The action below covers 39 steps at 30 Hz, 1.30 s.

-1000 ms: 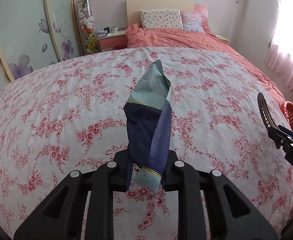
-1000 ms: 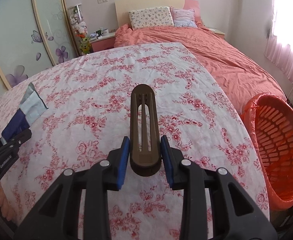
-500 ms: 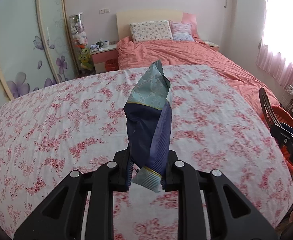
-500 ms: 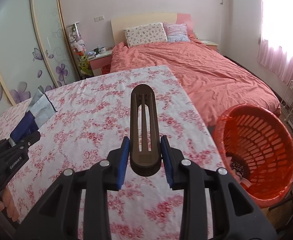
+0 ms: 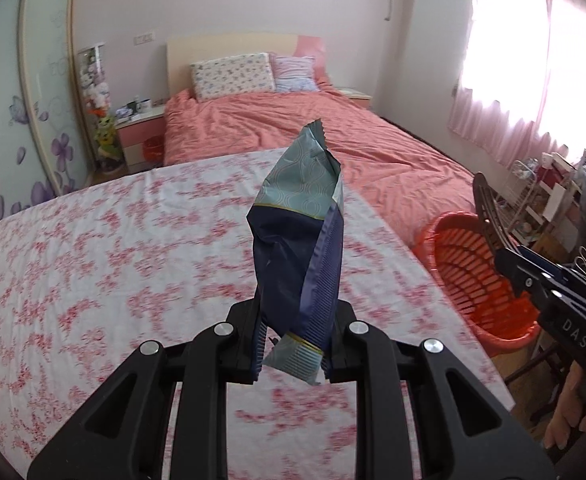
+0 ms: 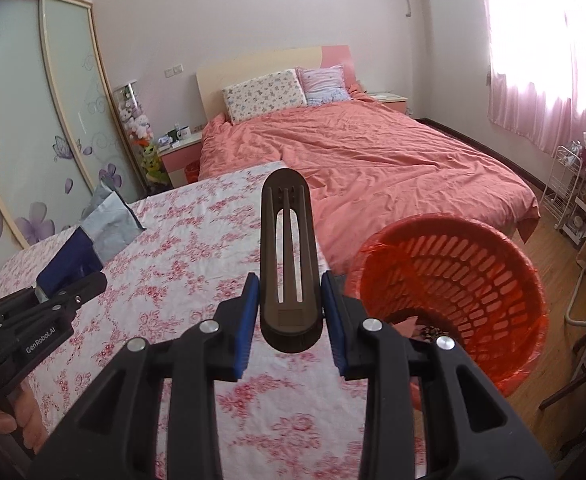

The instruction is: Collect trash

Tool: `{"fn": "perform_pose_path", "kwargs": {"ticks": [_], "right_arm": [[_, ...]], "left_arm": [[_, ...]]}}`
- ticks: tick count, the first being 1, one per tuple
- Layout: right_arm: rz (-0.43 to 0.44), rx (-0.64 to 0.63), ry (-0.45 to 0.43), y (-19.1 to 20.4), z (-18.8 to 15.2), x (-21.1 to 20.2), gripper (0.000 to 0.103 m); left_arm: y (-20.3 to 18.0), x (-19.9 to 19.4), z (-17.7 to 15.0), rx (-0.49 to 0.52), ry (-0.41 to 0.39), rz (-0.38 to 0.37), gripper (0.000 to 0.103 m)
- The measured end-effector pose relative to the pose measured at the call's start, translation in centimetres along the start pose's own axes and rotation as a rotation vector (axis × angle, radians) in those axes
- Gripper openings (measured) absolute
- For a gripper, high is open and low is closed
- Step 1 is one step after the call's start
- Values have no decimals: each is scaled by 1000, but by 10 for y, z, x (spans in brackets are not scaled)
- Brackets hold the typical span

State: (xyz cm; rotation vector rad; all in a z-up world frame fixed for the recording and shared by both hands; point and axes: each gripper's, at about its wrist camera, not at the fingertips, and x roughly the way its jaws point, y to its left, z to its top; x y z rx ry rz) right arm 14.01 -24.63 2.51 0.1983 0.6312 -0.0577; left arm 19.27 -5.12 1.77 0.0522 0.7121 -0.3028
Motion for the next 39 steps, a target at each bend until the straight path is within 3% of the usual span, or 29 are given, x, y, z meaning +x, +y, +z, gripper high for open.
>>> {"fn": "perform_pose_path", "kwargs": {"ticks": [9, 20, 22, 24, 26, 30, 34, 39], "right_arm": [[-53, 70, -40, -67, 9, -21, 32], [-101, 194, -41, -154, 13, -4, 32], [-89, 226, -36, -168, 14, 4, 32], [-85, 261, -26, -180, 13, 14, 33], [-86, 299, -12, -193, 10, 26, 39], [-88, 338, 7, -204, 0, 34, 52], [-138, 298, -11, -192, -4, 23, 65], [-216, 218, -84, -159, -7, -12, 85]], "left_arm": [[-65, 11, 15, 64, -6, -131, 22], [-151, 63, 25, 163, 44, -285, 22], [-161, 74, 23, 179, 66, -292, 27], [-172, 89, 20, 203, 93, -283, 48], [-177, 96, 16, 217, 107, -263, 55], [-170, 105, 9, 203, 142, -233, 58], [-148, 88, 5, 169, 119, -184, 66], [-113, 45, -1, 119, 40, -108, 89]]}}
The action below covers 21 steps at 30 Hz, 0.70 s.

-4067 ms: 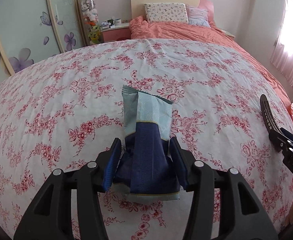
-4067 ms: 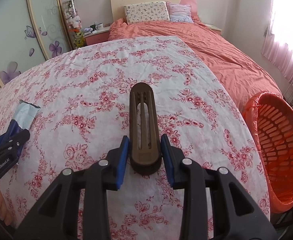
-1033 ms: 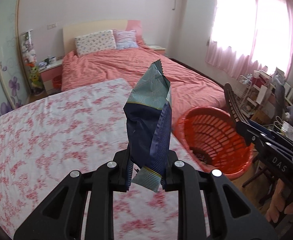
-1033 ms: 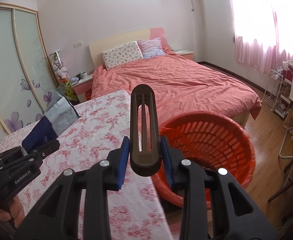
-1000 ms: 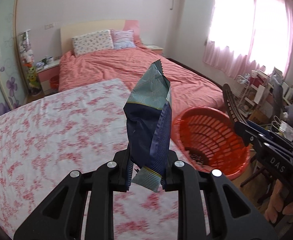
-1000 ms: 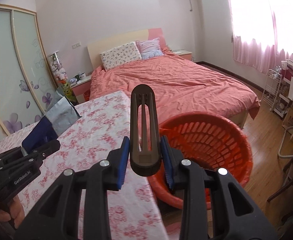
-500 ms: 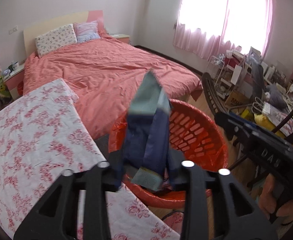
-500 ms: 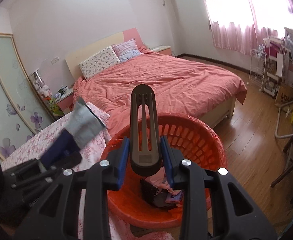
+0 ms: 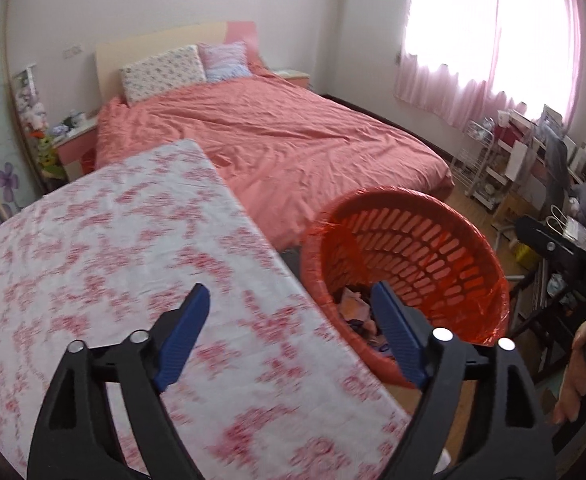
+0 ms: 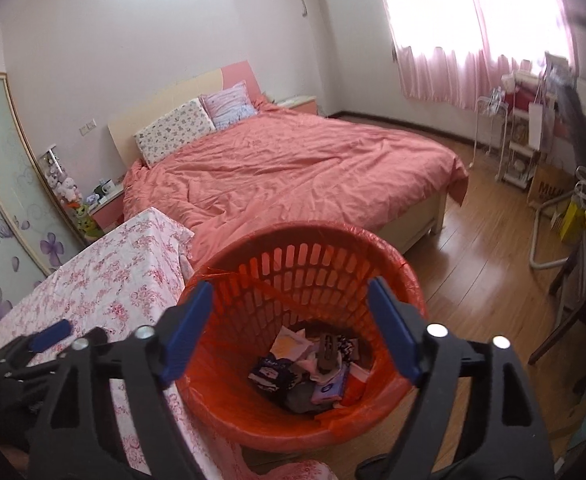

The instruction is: Collect trash

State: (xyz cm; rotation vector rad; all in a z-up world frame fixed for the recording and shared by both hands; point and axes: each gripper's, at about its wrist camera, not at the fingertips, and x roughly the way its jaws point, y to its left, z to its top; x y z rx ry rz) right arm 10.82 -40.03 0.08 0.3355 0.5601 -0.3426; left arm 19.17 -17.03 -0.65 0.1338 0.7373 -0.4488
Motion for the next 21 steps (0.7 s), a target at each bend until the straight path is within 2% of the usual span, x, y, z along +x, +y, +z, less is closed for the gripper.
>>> {"fn": "perform_pose_path", "kwargs": {"ticks": [2, 4, 11, 12, 21], "right_arm": [[-38, -29, -40, 12, -4, -21, 95], [-78, -56, -74, 25, -9, -41, 99], [-209, -125, -117, 59, -34, -94, 99], [-213, -125, -123, 62, -38, -100, 99], [-180, -140, -224, 84, -89, -160, 99]], "left_arm": [[14, -18, -4, -19, -26, 36, 94], [28, -39, -13, -36, -47, 84, 96], [53, -86, -40, -75, -90, 226, 101], [54, -92, -45, -73, -96, 247, 101], [68, -139, -93, -140, -167, 274, 101]]}}
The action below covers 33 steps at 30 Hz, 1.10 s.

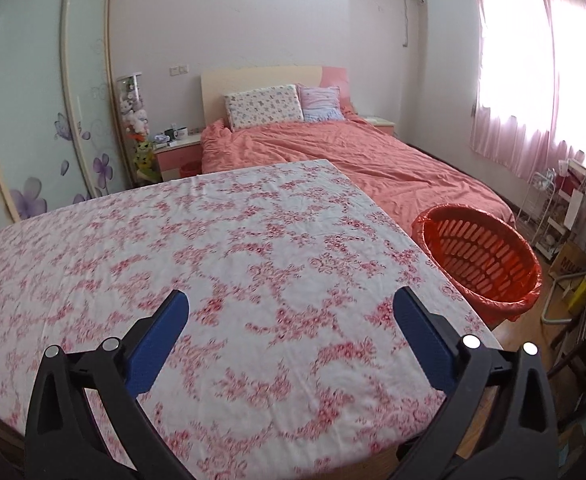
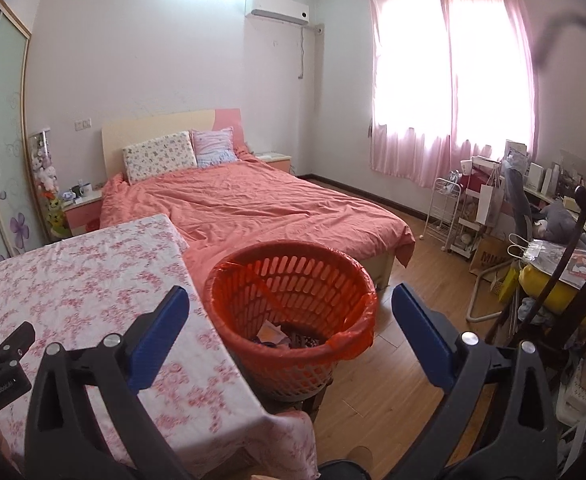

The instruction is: Collect trash

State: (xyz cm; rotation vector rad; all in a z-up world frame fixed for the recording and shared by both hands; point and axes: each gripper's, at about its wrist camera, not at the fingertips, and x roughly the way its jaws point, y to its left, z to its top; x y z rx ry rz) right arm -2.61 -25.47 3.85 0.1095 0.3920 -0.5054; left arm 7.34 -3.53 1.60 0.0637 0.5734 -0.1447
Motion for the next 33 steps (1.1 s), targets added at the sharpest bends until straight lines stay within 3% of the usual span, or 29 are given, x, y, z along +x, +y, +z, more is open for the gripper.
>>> {"fn": "perform_pose_path", "kwargs": {"ticks": [9, 22, 33], "right_arm": [[-20, 5, -47, 8, -28, -50, 99], [-30, 8, 106, 16, -46, -48, 99], [-9, 13, 119, 15, -45, -58, 99]], "left_arm": [[15, -35, -28, -58, -54, 62, 101], [22, -52, -44, -86, -43, 87, 101], [23, -64, -44, -106, -64, 80, 101]]}}
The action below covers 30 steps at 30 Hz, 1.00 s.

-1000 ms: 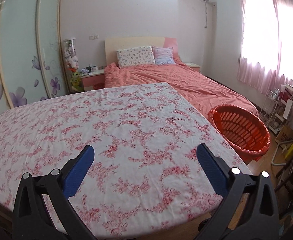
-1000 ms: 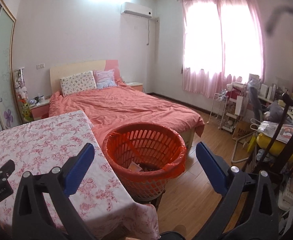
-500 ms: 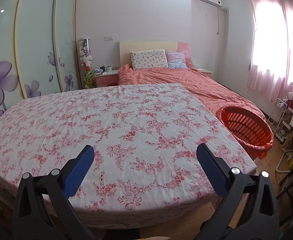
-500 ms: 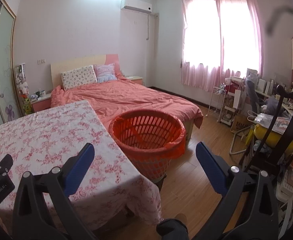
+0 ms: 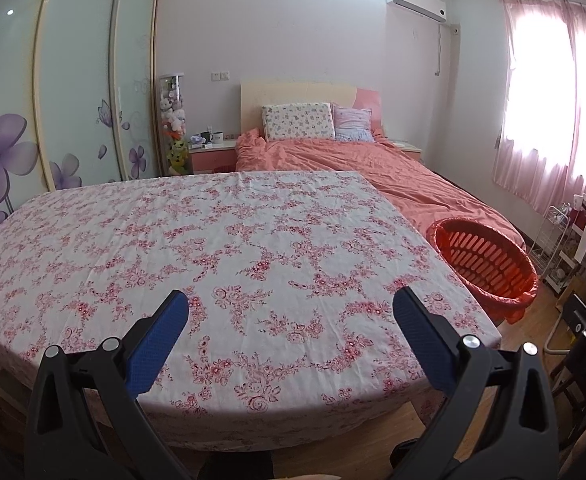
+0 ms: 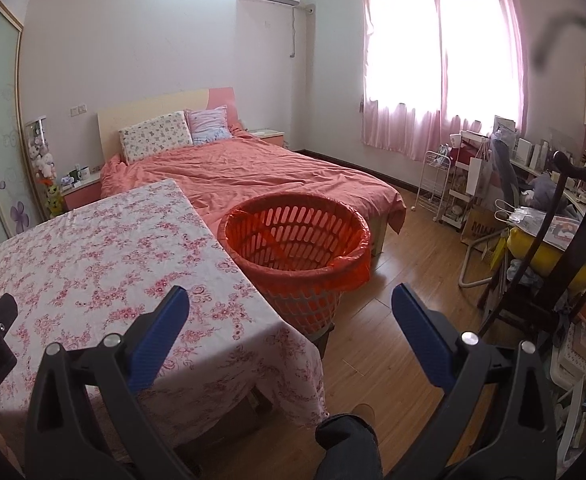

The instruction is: Collect trash

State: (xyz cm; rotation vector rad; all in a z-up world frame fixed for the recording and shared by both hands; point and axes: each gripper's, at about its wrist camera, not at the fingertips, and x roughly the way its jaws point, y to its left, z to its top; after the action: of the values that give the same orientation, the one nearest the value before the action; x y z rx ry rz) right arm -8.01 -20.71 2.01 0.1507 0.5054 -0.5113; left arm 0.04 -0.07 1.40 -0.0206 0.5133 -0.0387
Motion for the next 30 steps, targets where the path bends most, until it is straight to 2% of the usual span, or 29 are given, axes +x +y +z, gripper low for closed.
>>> {"fn": "perform_pose_path", "kwargs": {"ticks": [7, 30], "right_arm": [[47, -5, 10, 4, 2, -4, 99], [26, 3, 1, -2, 1, -13, 99]], "left_arm": [[0, -3, 0, -1, -6, 4, 101], [-4, -16, 3, 10, -42, 5, 101]]}}
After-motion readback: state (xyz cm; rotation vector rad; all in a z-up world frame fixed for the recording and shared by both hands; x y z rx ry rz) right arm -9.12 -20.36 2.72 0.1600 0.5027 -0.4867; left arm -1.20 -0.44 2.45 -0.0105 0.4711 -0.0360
